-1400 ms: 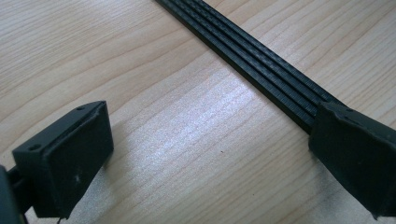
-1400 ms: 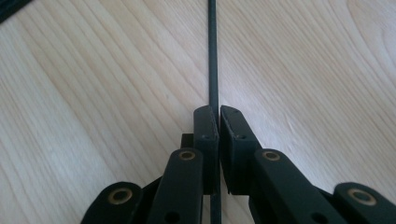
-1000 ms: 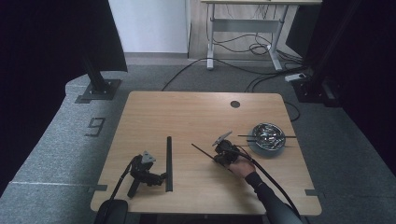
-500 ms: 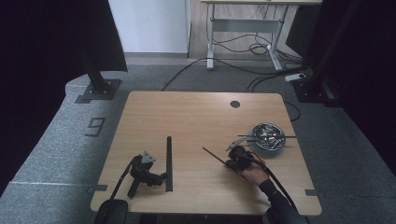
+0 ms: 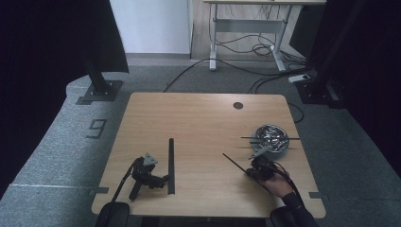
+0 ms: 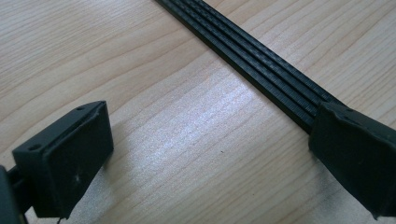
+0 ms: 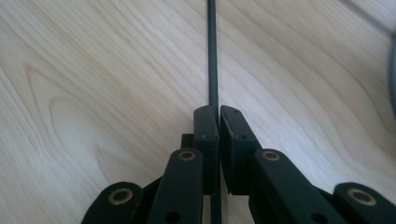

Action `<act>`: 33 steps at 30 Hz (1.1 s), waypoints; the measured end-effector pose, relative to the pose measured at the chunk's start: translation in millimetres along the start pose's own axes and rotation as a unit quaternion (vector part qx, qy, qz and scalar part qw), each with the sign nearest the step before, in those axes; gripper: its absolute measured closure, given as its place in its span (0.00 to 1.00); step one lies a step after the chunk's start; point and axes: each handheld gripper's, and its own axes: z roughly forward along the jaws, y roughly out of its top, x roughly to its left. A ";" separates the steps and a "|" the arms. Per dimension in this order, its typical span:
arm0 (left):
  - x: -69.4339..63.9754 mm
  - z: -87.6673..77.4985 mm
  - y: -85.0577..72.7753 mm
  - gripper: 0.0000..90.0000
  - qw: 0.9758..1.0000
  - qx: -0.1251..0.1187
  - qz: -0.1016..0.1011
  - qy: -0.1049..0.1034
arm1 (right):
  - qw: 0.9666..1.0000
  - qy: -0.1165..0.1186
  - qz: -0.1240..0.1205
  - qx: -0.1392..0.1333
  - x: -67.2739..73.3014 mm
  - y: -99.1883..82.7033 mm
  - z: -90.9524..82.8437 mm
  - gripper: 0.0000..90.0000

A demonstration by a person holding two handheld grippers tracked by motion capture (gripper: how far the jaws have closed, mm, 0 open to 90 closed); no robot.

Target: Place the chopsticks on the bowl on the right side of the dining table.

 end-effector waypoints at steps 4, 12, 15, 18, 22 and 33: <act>0.0 0.0 0.0 0.00 1.000 0.000 0.000 0.000 | 1.000 -0.007 0.009 0.001 -5.7 -13.6 -8.3 0.95; 0.0 0.0 0.0 0.00 1.000 0.000 0.000 0.000 | 1.000 -0.010 0.016 0.005 -11.0 -22.6 -14.3 0.95; 0.0 0.0 0.0 0.00 1.000 0.000 0.000 0.000 | 1.000 -0.015 0.012 0.014 -11.2 -19.7 -14.0 0.91; 0.0 0.0 0.0 0.00 1.000 0.000 0.000 0.000 | 0.999 -0.023 0.008 0.021 -12.2 -16.9 -14.6 0.80; 0.0 0.0 0.0 0.00 1.000 0.000 0.000 0.000 | 0.999 -0.031 0.010 0.021 -14.7 -12.0 -18.5 0.63; 0.0 -0.1 0.1 0.00 1.000 0.001 0.000 0.000 | 0.997 -0.030 0.007 0.074 -22.9 4.0 -22.1 0.32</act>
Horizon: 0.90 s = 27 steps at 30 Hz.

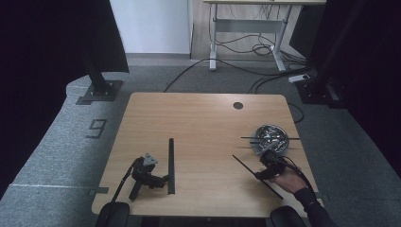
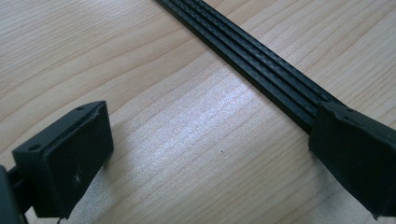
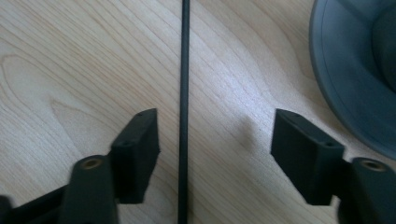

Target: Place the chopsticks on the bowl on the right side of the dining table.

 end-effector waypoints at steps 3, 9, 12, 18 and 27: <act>0.0 0.0 0.0 0.00 1.000 0.000 0.000 0.000 | 1.000 0.009 0.001 0.016 -2.4 3.5 0.7 0.28; 0.0 0.1 -0.1 0.00 1.000 -0.001 0.000 0.000 | 0.999 0.016 -0.020 0.047 0.2 10.2 4.0 0.41; 0.0 0.1 -0.1 0.00 1.000 -0.001 0.000 0.000 | 0.997 0.018 -0.031 0.063 2.6 12.9 6.8 0.52; 0.0 0.2 -0.1 0.00 1.000 -0.001 0.000 0.000 | 0.995 0.019 -0.044 0.091 4.7 16.8 11.1 0.65; -0.1 0.2 -0.1 0.00 1.000 -0.001 0.000 0.001 | 0.992 0.025 -0.052 0.114 4.4 21.2 15.4 0.77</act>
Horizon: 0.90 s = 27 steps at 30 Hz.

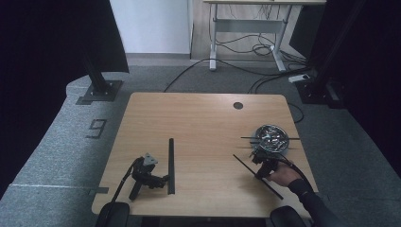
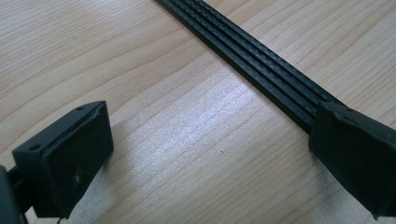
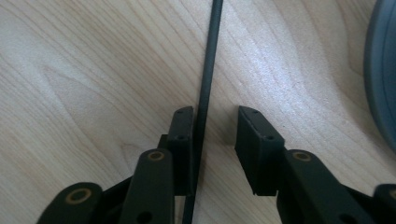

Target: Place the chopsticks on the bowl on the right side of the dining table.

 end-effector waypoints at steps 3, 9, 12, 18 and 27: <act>0.0 0.0 0.0 0.00 1.000 0.000 0.000 0.000 | 1.000 0.003 -0.001 0.009 -0.4 2.2 0.1 0.80; 0.0 0.0 0.0 0.00 1.000 0.000 0.000 0.000 | 1.000 0.004 -0.001 0.022 -0.8 5.9 0.4 0.86; 0.0 0.0 0.0 0.00 1.000 0.000 0.000 0.000 | 1.000 0.006 0.000 0.029 0.1 7.5 0.5 0.88; 0.0 0.0 0.0 0.00 1.000 0.000 0.001 0.000 | 0.999 0.010 0.003 0.036 2.0 9.6 1.1 0.94; 0.0 0.0 0.0 0.00 1.000 0.000 0.000 0.000 | 0.999 0.003 0.000 0.043 4.2 11.8 1.3 0.95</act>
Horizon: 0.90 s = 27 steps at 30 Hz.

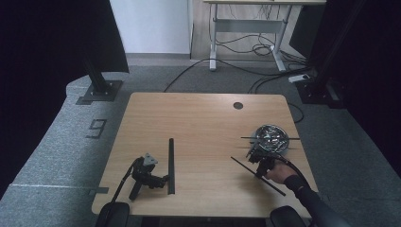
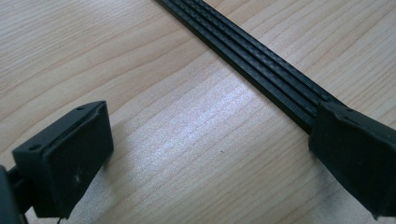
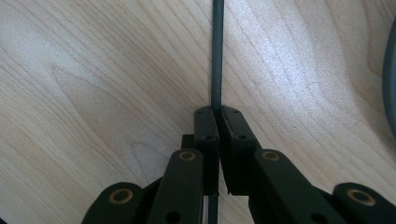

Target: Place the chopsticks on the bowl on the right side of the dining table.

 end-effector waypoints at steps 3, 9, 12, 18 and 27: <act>0.1 0.0 0.0 0.00 1.000 0.000 0.000 0.000 | 1.000 -0.005 -0.001 -0.004 1.1 -1.1 -0.1 0.95; 0.1 -0.1 0.1 0.00 1.000 0.001 0.001 0.000 | 1.000 0.003 0.002 -0.007 1.1 -2.1 -0.3 0.95; 0.1 -0.1 0.1 0.00 1.000 0.001 0.001 0.000 | 1.000 0.002 -0.001 -0.008 1.6 -1.6 -3.1 0.95; 0.2 -0.1 0.0 0.00 1.000 0.001 0.002 0.000 | 1.000 -0.001 0.001 -0.022 -0.8 -1.1 -18.0 0.95; 0.2 -0.1 0.0 0.00 1.000 0.001 0.001 0.000 | 0.999 0.000 0.002 -0.034 -4.5 -1.4 -39.8 0.95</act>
